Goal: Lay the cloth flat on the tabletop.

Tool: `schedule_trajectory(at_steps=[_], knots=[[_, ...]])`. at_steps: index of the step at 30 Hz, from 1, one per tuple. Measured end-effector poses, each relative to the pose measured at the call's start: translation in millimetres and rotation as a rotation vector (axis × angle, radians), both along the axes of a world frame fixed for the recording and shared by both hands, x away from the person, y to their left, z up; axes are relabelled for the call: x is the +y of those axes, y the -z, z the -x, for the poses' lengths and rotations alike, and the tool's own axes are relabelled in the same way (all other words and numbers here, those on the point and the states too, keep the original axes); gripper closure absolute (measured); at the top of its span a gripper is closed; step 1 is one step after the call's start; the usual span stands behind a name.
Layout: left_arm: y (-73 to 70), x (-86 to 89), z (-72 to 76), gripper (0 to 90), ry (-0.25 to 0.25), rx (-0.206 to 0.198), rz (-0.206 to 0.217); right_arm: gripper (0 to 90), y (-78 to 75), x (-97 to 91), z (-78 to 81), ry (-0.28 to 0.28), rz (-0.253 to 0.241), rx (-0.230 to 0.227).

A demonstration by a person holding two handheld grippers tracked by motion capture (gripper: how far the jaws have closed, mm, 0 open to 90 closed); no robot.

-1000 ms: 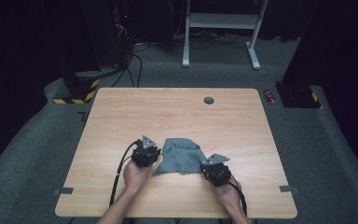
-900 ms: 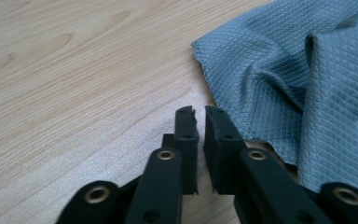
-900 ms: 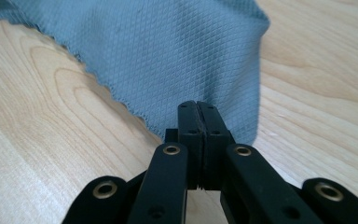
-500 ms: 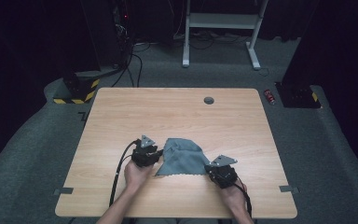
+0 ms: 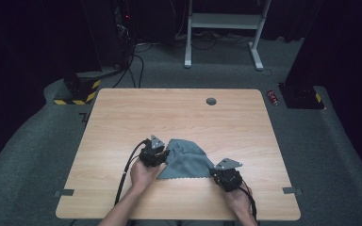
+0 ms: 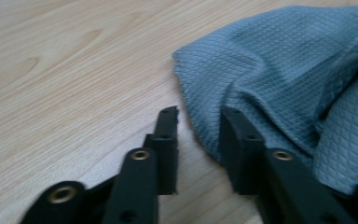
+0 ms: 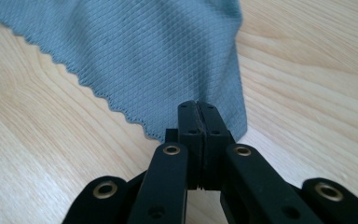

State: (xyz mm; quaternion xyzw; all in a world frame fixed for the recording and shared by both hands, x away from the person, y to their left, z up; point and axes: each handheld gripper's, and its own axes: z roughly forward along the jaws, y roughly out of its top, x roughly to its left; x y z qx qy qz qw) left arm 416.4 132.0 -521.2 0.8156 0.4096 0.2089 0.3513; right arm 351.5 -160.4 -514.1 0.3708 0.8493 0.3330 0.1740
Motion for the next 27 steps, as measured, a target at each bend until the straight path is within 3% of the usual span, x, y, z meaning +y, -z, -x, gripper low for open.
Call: schedule_trajectory(at_steps=[5,9,12,15,19,21,26,27], knots=[[-0.4,-2.8,0.5,88.2,0.037,0.007,-0.003,89.3,0.0,-12.2,0.7,0.044,-0.009,0.001],[-0.4,-0.5,-1.1,90.0,0.03,0.014,0.006,87.4,-0.4,-16.3,-0.2,0.071,-0.027,-0.001],[-1.0,7.4,-4.5,90.0,0.003,0.028,0.033,73.4,-2.5,-12.7,-0.7,0.081,-0.055,-0.004],[-5.7,13.0,-3.2,89.9,-0.008,0.03,0.081,66.8,-4.0,-5.7,-2.7,0.075,-0.056,-0.02],[-12.9,4.4,7.5,73.3,0.046,0.032,0.079,65.1,-0.9,6.0,-2.7,0.045,-0.06,-0.023],[-12.8,-1.6,11.5,68.7,0.072,0.04,0.058,65.2,0.3,13.4,0.3,0.016,-0.064,-0.023],[-4.1,-10.0,9.9,68.0,0.078,0.067,0.016,64.9,3.9,32.6,6.3,-0.068,-0.062,-0.01],[-3.5,-9.7,10.0,68.4,0.078,0.058,0.016,65.0,5.4,35.2,6.3,-0.074,-0.062,-0.006]])
